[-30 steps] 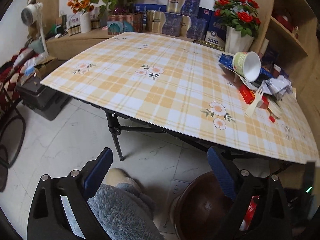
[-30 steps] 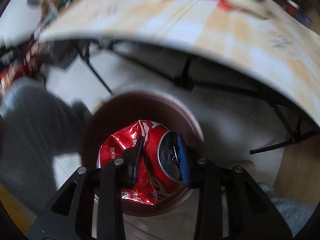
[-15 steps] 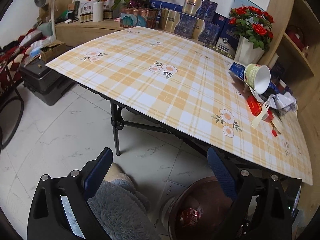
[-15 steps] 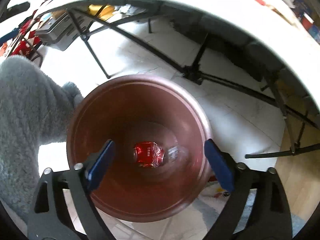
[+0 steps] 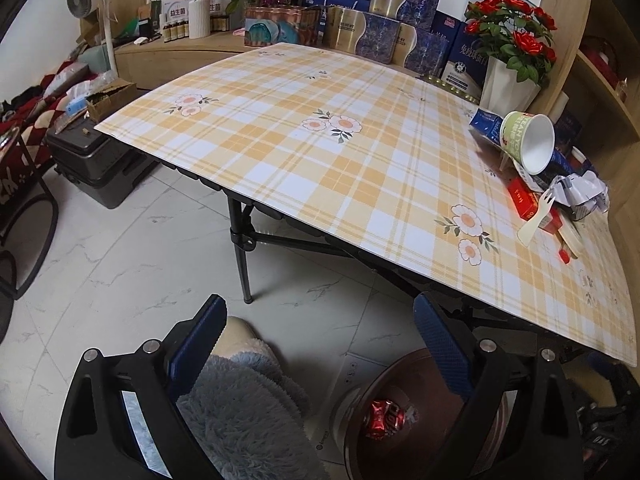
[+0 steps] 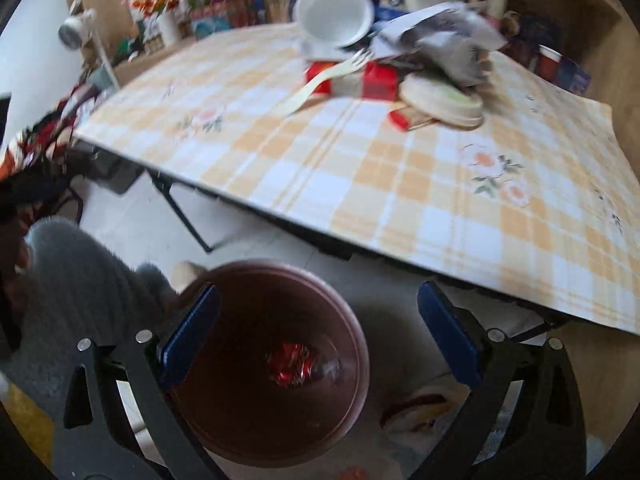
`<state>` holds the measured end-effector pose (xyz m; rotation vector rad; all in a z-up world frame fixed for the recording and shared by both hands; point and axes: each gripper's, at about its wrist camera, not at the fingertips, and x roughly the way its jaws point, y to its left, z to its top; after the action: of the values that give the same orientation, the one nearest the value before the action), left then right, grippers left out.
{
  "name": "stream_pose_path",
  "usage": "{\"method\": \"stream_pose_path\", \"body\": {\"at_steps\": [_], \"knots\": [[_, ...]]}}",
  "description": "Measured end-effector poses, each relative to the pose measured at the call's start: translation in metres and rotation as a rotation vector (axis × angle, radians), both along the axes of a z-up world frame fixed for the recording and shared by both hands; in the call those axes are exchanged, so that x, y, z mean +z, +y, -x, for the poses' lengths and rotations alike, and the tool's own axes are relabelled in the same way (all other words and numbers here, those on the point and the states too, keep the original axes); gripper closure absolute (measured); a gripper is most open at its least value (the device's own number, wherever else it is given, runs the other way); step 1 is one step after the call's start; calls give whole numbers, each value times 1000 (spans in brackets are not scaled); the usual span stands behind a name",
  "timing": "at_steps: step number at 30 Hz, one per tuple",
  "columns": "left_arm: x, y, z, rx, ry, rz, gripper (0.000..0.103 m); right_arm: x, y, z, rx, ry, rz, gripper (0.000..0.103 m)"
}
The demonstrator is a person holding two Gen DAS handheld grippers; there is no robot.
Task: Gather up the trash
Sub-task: 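Move both tools back up to the trash pile on the table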
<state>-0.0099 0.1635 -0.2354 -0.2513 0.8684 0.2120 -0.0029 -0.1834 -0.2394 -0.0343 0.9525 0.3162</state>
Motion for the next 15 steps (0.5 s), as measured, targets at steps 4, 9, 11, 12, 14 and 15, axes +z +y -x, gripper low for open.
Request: {"method": "stream_pose_path", "body": {"at_steps": [4,9,11,12,14,15], "knots": [[15,1,11,49,-61,-42,11,11,-21,-6,-68,-55,2,6],[25,2,8,58,-73,-57,11,35,-68,-26,-184,-82,-72,6],[27,-3,3,41,-66,-86,11,41,-85,-35,-215,-77,-112,6],[30,-8,-2,23,-67,-104,11,46,-94,-39,-239,-90,-125,6],[37,-15,-10,-6,-78,-111,14,51,-104,-43,-266,-110,-143,6],[41,-18,-14,-18,-87,-110,14,52,-106,-44,-270,-112,-151,6]]}}
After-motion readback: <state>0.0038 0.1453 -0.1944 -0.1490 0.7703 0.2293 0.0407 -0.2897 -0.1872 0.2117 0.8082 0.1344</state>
